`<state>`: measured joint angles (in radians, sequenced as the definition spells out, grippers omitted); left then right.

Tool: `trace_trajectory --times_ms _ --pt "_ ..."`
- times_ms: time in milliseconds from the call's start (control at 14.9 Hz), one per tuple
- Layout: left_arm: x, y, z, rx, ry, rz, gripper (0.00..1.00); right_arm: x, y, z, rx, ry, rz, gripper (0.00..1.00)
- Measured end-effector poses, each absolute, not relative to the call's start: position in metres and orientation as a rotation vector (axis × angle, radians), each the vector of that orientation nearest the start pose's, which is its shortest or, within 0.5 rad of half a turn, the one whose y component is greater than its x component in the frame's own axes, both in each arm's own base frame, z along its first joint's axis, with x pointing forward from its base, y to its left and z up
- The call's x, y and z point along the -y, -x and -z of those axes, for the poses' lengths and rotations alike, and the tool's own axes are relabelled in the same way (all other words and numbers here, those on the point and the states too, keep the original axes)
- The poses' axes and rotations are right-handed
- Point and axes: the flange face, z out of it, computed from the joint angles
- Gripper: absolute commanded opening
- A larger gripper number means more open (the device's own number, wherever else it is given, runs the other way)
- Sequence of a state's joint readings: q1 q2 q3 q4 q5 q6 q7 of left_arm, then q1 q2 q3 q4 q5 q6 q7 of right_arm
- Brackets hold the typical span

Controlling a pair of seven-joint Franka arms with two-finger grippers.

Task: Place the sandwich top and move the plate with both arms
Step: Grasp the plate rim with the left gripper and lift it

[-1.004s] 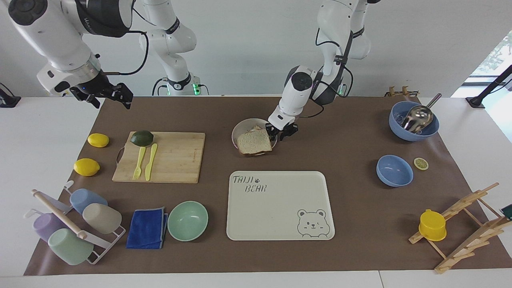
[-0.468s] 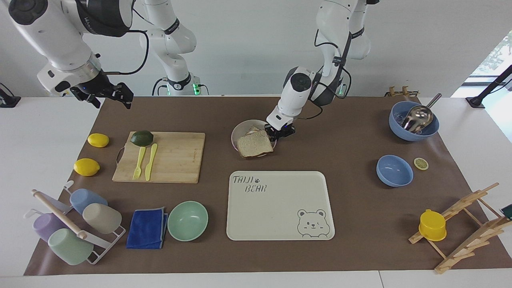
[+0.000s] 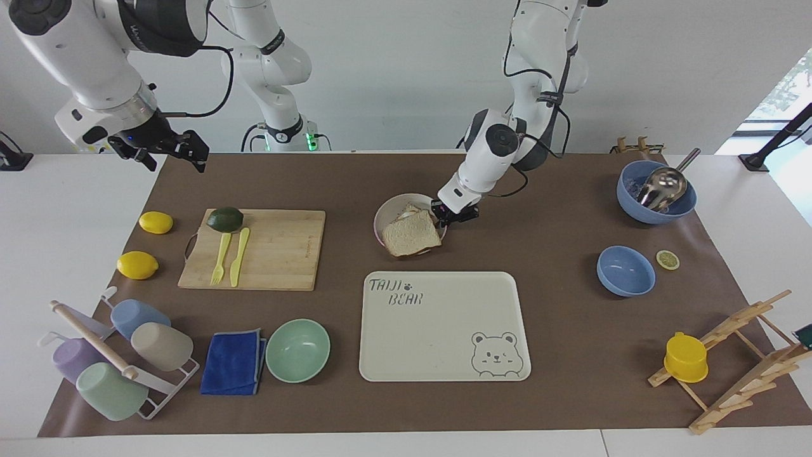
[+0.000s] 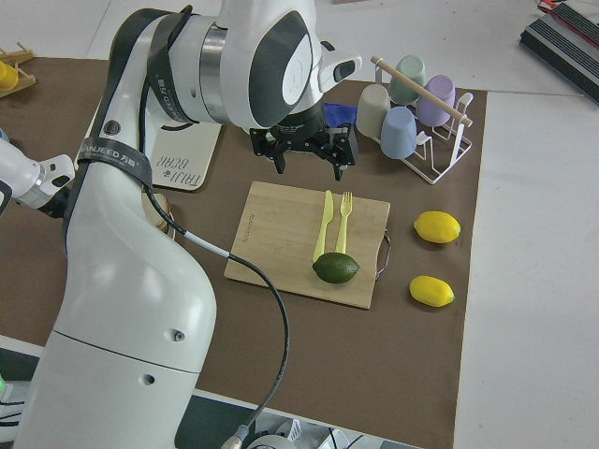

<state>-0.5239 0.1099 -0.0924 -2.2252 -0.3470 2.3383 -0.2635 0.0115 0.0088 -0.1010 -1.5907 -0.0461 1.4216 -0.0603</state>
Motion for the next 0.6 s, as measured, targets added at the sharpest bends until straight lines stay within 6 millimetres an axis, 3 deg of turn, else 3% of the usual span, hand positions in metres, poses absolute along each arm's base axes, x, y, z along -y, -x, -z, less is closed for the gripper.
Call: trace_trajectory --times_ms 602 --pt "0.304 -0.459 -0.37 -0.175 3.462 -0.159 0.0 0.055 -0.537 -0.6 -0.061 3.135 -0.272 1.0"
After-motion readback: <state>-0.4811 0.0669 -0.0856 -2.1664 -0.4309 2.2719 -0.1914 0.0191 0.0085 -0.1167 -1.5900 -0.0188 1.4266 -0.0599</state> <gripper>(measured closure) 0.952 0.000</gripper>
